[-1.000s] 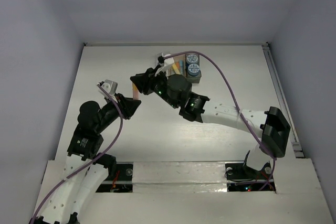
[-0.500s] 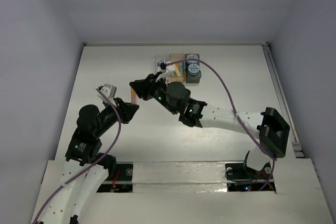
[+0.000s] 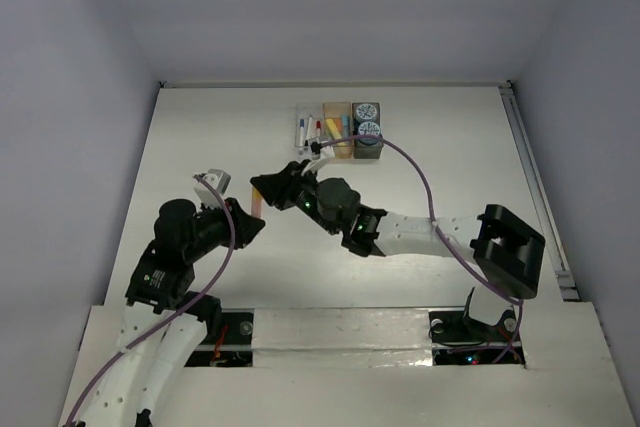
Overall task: Sort the stationery into containers
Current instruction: Close the pen cap on the pen, then place the pen in the storage box.
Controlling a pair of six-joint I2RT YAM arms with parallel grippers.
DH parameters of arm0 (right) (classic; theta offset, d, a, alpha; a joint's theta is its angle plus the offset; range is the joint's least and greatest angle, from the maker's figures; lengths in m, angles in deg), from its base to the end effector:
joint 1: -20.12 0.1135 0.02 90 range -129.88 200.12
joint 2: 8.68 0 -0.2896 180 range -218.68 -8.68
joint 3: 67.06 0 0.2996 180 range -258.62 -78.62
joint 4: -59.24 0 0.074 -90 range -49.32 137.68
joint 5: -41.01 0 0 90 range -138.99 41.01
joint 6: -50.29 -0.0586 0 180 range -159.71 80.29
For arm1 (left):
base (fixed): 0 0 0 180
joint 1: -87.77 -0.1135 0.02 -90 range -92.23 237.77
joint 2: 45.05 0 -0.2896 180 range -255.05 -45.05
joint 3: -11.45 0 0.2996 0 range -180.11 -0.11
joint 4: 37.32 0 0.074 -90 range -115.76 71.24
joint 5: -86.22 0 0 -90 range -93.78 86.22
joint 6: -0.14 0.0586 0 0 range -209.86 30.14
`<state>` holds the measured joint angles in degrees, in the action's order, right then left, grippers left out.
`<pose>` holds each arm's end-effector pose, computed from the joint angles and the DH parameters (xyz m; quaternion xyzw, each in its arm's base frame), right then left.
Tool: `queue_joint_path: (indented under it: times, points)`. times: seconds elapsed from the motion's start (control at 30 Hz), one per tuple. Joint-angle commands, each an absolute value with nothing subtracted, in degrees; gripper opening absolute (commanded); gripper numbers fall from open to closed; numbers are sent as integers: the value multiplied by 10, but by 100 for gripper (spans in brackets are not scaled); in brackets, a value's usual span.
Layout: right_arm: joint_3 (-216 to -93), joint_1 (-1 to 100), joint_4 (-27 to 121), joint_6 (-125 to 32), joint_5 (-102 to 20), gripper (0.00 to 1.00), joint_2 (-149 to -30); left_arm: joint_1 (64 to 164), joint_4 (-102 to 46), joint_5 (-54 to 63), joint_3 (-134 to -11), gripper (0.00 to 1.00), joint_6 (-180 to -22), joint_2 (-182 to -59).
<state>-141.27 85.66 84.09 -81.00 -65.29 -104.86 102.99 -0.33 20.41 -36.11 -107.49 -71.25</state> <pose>0.2051 0.4111 0.2959 -0.0428 0.6885 0.5178 0.5060 0.1499 -0.0657 0.3161 0.1102 0.7815 -0.3272 0.5197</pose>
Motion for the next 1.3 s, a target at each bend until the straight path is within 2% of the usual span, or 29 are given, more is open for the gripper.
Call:
queue_joint_path:
  times: [0.0,0.67,0.77,0.83,0.9,0.93,1.0,1.03,1.17,1.2,1.27]
  points:
    - [-1345,954,753,-845,-542,0,-1080,1011,-213,140,-388,0,-1073,-724]
    - [-1296,996,778,-880,-554,0,-1068,1011,-292,120,-555,0,-1095,-859]
    - [-1286,980,762,-866,-597,0,-1026,1016,-305,149,-537,0,-1118,-848]
    - [-1284,934,751,-847,-611,0,-998,1017,-302,174,-501,2,-1128,-838]
    - [-1289,862,748,-835,-601,0,-962,1017,-283,192,-464,15,-1130,-821]
    - [-1292,838,751,-819,-592,0,-954,1017,-276,199,-451,30,-1129,-814]
    - [-1328,792,733,-801,-593,0,-947,1017,-259,221,-421,46,-1125,-796]
    - [-1344,748,732,-791,-588,0,-949,1017,-247,228,-414,59,-1118,-792]
    - [-1424,655,739,-783,-592,0,-980,1017,-210,245,-385,81,-1104,-760]
    - [-1435,623,747,-781,-589,0,-1002,1017,-208,244,-377,91,-1100,-746]
    - [-1461,595,736,-776,-584,0,-1025,1017,-207,238,-370,95,-1096,-730]
